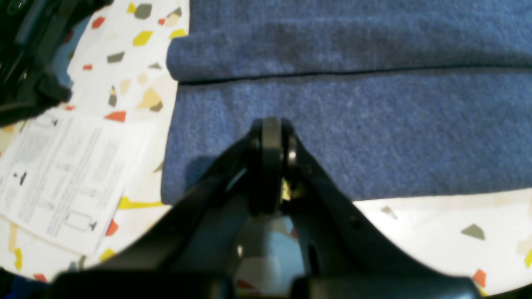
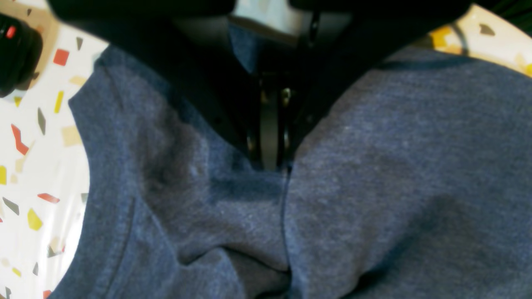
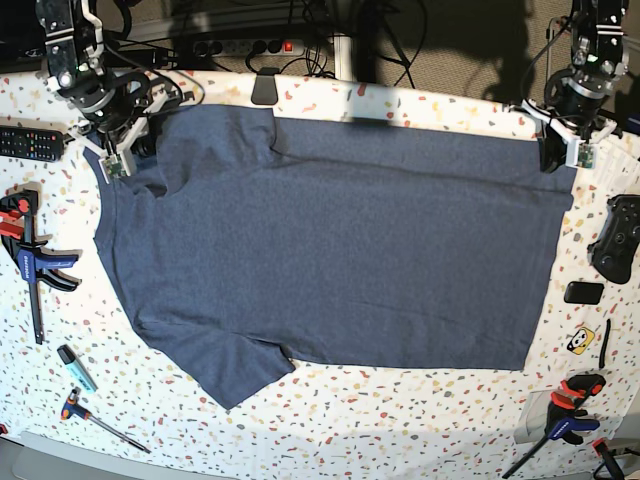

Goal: Fold the T-shirt properly
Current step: 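Release the shoulder edge and lift both grippers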

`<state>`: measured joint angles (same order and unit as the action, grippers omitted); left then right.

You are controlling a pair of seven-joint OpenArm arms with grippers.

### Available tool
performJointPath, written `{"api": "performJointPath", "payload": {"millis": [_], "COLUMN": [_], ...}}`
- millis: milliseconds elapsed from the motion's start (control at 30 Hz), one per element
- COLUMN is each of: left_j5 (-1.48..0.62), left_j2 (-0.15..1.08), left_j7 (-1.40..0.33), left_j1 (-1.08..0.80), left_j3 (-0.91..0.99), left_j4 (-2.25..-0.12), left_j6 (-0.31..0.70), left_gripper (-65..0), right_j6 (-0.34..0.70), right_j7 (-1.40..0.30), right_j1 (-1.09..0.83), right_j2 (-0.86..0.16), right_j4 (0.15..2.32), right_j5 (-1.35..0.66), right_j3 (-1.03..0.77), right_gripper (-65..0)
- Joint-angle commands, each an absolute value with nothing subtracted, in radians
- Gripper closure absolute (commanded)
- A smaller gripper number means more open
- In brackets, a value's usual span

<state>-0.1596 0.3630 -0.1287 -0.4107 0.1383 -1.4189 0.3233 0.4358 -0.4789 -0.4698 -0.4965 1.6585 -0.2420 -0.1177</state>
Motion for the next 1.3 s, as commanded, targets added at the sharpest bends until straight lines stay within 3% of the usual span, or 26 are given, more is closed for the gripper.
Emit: {"api": "performJointPath", "payload": {"millis": [0,300,867,1267], "left_j5": [-0.12,-0.192,-0.192,-0.227], "left_j2": [0.363,0.364,0.369,0.369], "left_j7": [-0.375,-0.4,-0.4,-0.396], "left_j1": [-0.452,-0.516,-0.543,-0.418], "left_j3": [0.13,0.13,0.193,0.196], "left_j4": [-1.398,-1.54,-1.85,-1.88], "left_j6": [0.334,0.382,0.354,0.321], "left_gripper": [0.0,0.0,0.0,0.0], "right_j6": [0.45,0.449,0.441,0.442], "right_j7": [-0.546,-0.509,-0.509,-0.498], "right_j1": [-0.505,-0.638,-0.631,-0.542], "right_j2": [-0.508,-0.507,-0.507,-0.507], "right_j4": [1.657,1.74,1.877,1.894], "right_j5": [-0.236,-0.179,-0.195,-0.252], "right_j3": [-0.119,-0.154,-0.322,-0.374], "right_gripper": [0.0,0.0,0.0,0.0]}}
